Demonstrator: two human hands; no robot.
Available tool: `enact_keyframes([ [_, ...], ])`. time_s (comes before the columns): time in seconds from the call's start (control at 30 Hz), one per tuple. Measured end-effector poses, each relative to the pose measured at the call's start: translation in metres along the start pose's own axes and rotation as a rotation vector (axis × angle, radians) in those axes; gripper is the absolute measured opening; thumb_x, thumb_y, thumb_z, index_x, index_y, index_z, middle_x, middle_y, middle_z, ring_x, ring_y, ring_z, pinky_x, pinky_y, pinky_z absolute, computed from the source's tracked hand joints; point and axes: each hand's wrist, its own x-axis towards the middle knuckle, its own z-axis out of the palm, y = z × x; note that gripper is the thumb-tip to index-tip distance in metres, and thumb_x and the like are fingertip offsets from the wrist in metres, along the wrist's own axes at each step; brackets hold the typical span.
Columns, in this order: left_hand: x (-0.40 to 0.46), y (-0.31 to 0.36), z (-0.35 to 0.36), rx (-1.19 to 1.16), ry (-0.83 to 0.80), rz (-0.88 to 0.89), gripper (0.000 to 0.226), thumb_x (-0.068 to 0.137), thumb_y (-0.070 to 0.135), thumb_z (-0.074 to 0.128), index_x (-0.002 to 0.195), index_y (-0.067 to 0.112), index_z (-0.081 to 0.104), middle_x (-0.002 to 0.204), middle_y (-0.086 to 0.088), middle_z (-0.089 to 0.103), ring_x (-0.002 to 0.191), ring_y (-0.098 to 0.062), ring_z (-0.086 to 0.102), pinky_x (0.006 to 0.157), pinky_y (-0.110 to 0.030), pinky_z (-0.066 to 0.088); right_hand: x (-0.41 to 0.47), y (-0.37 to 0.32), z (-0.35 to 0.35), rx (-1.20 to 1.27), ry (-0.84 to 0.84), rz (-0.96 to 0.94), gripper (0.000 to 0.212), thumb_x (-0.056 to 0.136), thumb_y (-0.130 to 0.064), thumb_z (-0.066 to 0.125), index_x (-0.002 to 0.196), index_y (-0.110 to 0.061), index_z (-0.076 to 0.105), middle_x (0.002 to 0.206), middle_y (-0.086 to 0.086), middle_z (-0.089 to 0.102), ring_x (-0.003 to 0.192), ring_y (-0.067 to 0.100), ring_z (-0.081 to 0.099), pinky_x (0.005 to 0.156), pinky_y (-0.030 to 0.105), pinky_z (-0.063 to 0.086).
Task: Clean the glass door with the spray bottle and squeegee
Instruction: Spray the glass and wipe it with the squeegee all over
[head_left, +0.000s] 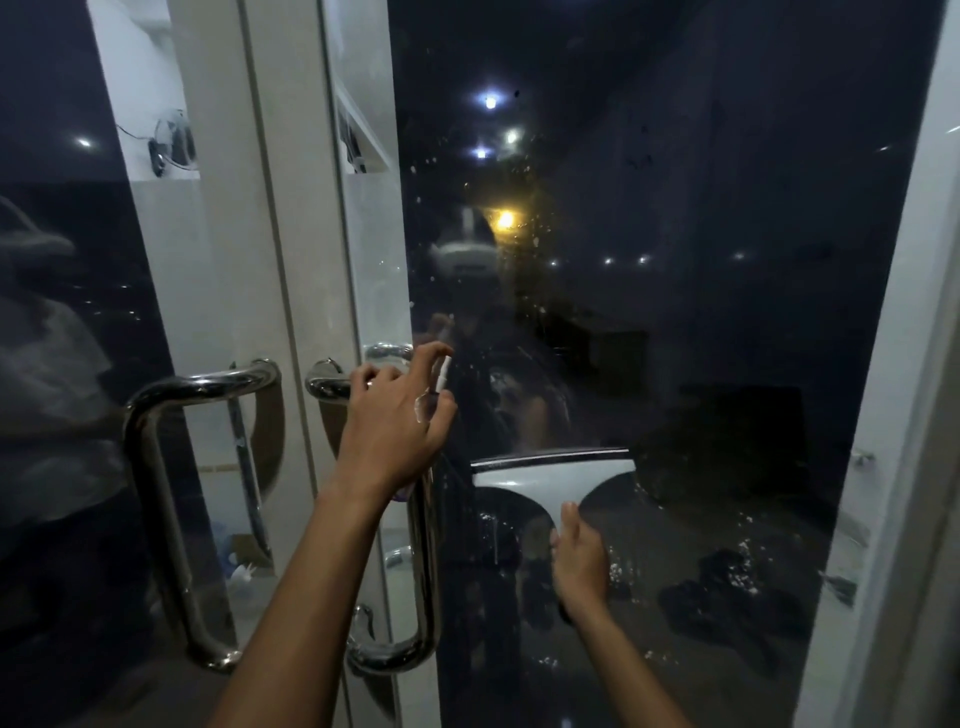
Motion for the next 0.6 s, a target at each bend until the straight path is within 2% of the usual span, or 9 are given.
enact_keyframes([
  [0.1,-0.003,0.001,0.003,0.014,0.017,0.006,0.042,0.094,0.044,0.039,0.136,0.035,0.034,0.091,-0.003,0.069,0.099,-0.027,0.062,0.112,-0.045,0.026,0.007,-0.014,0.001,-0.019,0.033,-0.026,0.06,0.104,-0.053,0.031,0.063,-0.014,0.048,0.051,-0.006,0.048,0.042,0.007,0.043,0.046,0.025,0.033],
  [0.2,-0.006,0.002,0.005,0.007,0.032,0.001,0.042,0.095,0.043,0.04,0.136,0.035,0.035,0.091,-0.003,0.068,0.098,-0.026,0.062,0.112,-0.044,0.025,0.021,-0.033,0.004,-0.017,0.048,-0.062,0.063,0.103,-0.058,0.028,0.062,-0.016,0.052,0.052,-0.006,0.053,0.044,0.002,0.048,0.049,0.026,0.036],
  [0.27,-0.005,0.003,0.006,0.004,0.042,-0.008,0.042,0.095,0.043,0.039,0.136,0.035,0.036,0.09,-0.003,0.067,0.098,-0.025,0.061,0.113,-0.044,0.026,0.031,-0.046,0.005,0.002,0.056,-0.08,0.063,0.103,-0.059,0.027,0.061,-0.019,0.051,0.052,-0.006,0.054,0.045,0.003,0.049,0.049,0.027,0.037],
  [0.4,-0.005,0.004,0.005,0.002,0.049,-0.023,0.043,0.095,0.042,0.038,0.137,0.034,0.037,0.089,-0.003,0.067,0.097,-0.026,0.062,0.113,-0.043,0.025,0.038,-0.051,0.003,0.028,0.07,-0.085,0.062,0.103,-0.059,0.029,0.062,-0.019,0.054,0.058,-0.005,0.06,0.062,0.012,0.063,0.054,0.025,0.041],
  [0.53,-0.005,0.003,0.007,-0.011,0.05,-0.024,0.044,0.095,0.043,0.037,0.138,0.034,0.037,0.091,-0.003,0.067,0.098,-0.025,0.062,0.113,-0.041,0.023,0.044,-0.065,0.004,0.062,0.077,-0.117,0.061,0.102,-0.061,0.028,0.061,-0.022,0.051,0.054,-0.01,0.057,0.055,0.002,0.054,0.05,0.022,0.036],
  [0.6,-0.004,0.002,0.007,-0.021,0.049,-0.025,0.044,0.095,0.043,0.037,0.138,0.034,0.037,0.09,-0.001,0.066,0.097,-0.024,0.061,0.114,-0.041,0.023,0.046,-0.067,0.003,0.065,0.077,-0.142,0.06,0.103,-0.059,0.028,0.06,-0.022,0.048,0.053,-0.01,0.052,0.054,0.006,0.051,0.053,0.026,0.038],
])
